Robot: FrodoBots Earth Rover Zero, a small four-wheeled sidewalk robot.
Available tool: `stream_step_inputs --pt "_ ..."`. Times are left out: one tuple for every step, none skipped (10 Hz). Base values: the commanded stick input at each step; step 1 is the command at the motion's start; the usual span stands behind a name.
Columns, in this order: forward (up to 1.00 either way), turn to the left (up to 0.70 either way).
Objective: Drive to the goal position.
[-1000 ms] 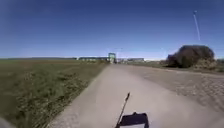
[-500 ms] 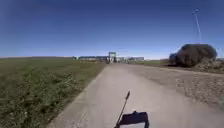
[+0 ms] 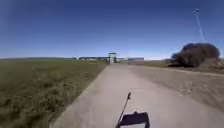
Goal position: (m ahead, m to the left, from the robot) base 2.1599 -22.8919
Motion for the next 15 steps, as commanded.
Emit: stream_step_inputs --pt "1.0 0.0" --pt "1.0 0.0" --pt "1.0 0.0" --pt "1.0 0.0" --pt "1.0 0.0" --pt "1.0 0.17" --pt "1.0 0.09" --pt "1.0 0.0" --pt "1.0 0.0" --pt "1.0 0.0" --pt "1.0 0.0" --pt "1.0 0.0" --pt "1.0 0.0" --pt "1.0 0.0" --pt "1.0 0.0"
